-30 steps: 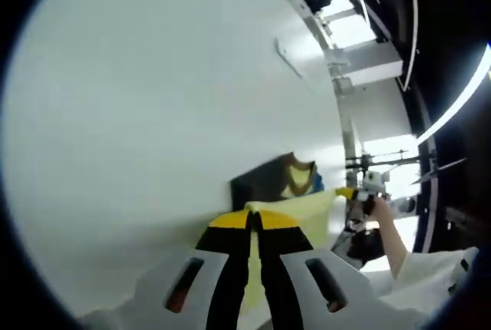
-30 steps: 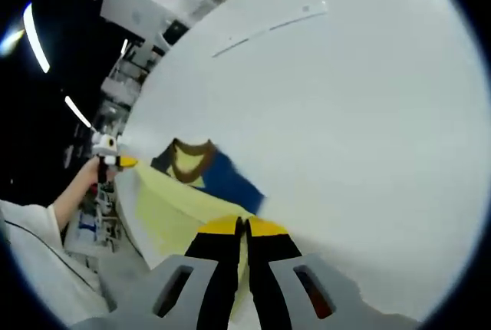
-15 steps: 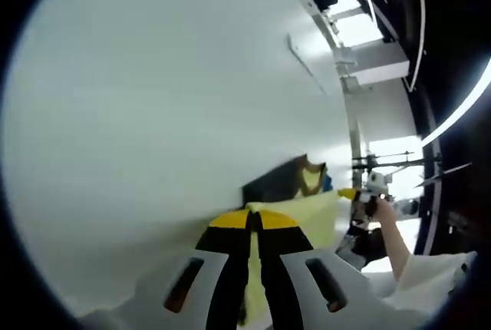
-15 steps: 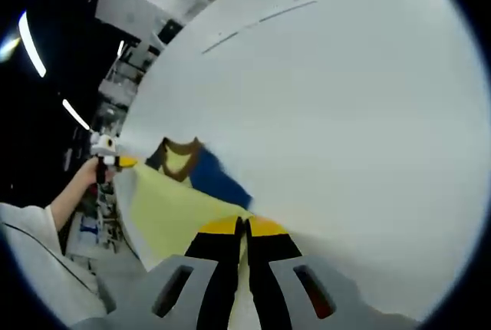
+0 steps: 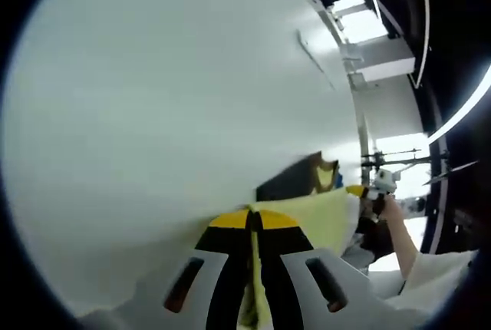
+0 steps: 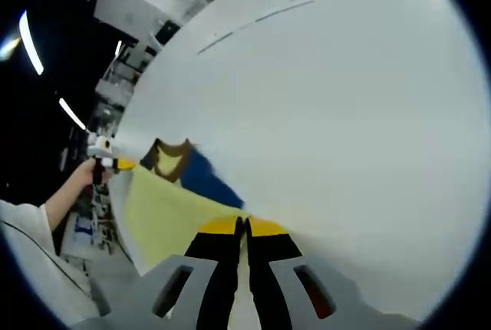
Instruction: Fold the garment on the visible template until the final outline fits inside the template.
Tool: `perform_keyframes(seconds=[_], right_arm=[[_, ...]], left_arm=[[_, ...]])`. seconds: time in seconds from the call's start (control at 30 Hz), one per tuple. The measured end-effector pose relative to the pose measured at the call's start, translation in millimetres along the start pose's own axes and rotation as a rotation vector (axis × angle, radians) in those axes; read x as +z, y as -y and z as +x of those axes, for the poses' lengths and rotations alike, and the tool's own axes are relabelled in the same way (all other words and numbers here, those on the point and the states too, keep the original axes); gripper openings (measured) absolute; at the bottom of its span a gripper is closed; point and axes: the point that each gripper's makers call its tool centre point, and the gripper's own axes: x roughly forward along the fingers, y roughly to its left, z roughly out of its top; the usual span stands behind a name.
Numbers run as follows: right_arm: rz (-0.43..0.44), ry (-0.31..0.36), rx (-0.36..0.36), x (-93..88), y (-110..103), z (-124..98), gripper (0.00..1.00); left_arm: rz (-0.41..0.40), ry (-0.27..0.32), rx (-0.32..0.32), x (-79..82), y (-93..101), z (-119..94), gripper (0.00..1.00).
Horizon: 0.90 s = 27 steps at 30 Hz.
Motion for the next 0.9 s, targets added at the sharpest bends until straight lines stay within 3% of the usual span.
perform_keyframes(seconds=[0.3, 0.6, 0.9], right_arm=[[-0.036, 0.019, -0.019, 0.9, 1.6, 0.3, 0.03], [-0.116, 0.021, -0.036, 0.8, -0.7, -1.8, 0.04], [-0.177, 0.065, -0.085, 8.5, 7.9, -18.1, 0.02]], left_arm=[[0.007, 0.001, 0.002, 1.0, -1.3, -1.0, 0.0], [0.066, 0.029, 0.032, 13.3, -11.4, -7.2, 0.0], [0.087, 0.055, 0.051, 12.0, -11.5, -18.7, 0.0]])
